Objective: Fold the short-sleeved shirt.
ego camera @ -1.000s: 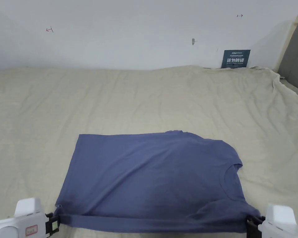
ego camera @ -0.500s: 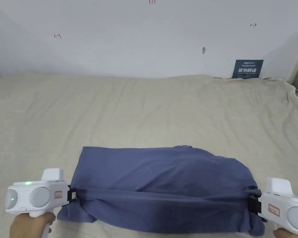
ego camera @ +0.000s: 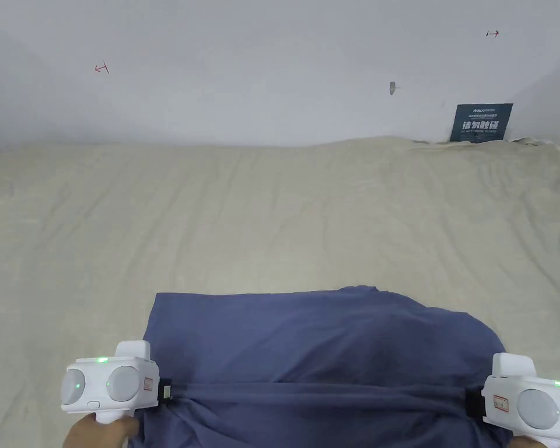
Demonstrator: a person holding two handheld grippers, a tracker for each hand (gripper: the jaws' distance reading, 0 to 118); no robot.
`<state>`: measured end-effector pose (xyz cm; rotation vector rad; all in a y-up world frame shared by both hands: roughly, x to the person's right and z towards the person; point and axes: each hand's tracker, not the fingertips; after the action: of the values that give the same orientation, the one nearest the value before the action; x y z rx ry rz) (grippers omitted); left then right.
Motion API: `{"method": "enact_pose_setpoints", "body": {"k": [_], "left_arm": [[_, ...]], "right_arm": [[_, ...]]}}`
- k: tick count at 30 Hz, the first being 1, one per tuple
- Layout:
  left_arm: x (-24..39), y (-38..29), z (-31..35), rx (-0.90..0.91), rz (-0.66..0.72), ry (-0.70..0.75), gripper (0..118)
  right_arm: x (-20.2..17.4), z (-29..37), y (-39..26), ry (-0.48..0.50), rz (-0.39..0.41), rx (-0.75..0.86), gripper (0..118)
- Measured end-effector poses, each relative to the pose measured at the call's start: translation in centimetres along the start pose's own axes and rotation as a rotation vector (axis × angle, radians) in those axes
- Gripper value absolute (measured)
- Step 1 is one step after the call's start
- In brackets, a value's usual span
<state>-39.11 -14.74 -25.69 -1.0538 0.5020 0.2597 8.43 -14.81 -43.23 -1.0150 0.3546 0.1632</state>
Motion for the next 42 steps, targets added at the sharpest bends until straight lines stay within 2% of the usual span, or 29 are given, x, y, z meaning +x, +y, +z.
{"method": "enact_pose_setpoints", "body": {"k": [2,3,4,5,6,14,18,20,23,25,26,27,28,30,37,42], "left_arm": [[0.0,0.2,0.3,-0.013,-0.027,0.037,54],[0.0,0.3,0.8,-0.005,-0.028,0.044,77],[-0.2,0.3,1.3,0.008,-0.025,0.040,89],[-0.3,0.3,2.5,0.041,-0.015,0.023,99],[-0.4,0.4,3.4,0.072,0.002,0.009,105],[-0.9,-0.3,13.3,0.321,0.056,-0.097,108],[-0.8,-2.2,17.4,0.391,0.055,-0.127,107],[-0.6,-3.5,19.0,0.448,0.048,-0.111,103],[-0.6,-5.6,20.5,0.536,0.027,-0.098,70],[-0.6,-6.9,21.1,0.563,0.012,-0.100,65],[-0.6,-7.4,21.2,0.563,0.007,-0.106,54],[-0.7,-7.9,21.3,0.563,0.004,-0.117,32],[-0.8,-8.2,21.4,0.551,0.007,-0.140,18],[-0.7,-9.1,21.4,0.552,0.035,-0.151,0],[-0.3,-10.2,21.6,0.526,0.024,-0.151,0],[-0.8,-8.7,19.9,0.428,-0.003,-0.118,0]], "right_arm": [[-0.5,1.0,-0.1,-0.012,0.043,0.022,44],[0.2,1.1,0.1,-0.027,0.063,0.036,72],[0.1,1.9,0.1,-0.023,0.064,0.060,86],[0.0,3.0,0.1,-0.011,0.061,0.107,93],[-0.1,4.3,0.2,0.001,0.054,0.145,93],[-0.6,16.3,-0.1,0.046,0.034,0.439,93],[-1.1,21.6,-1.9,0.050,0.017,0.566,88],[-0.6,22.9,-2.9,0.057,0.011,0.609,80],[-0.4,24.5,-4.5,0.038,0.026,0.646,44],[-0.3,25.1,-5.4,0.024,0.042,0.665,40],[-0.3,25.4,-5.9,0.016,0.053,0.671,32],[-0.3,25.3,-6.2,0.012,0.059,0.675,14],[-0.3,25.4,-6.6,0.007,0.066,0.680,6],[-0.2,25.4,-7.4,0.001,0.086,0.693,0],[-0.3,25.7,-8.0,0.016,0.077,0.686,0],[-0.3,25.2,-7.4,0.025,0.060,0.679,0]]}}
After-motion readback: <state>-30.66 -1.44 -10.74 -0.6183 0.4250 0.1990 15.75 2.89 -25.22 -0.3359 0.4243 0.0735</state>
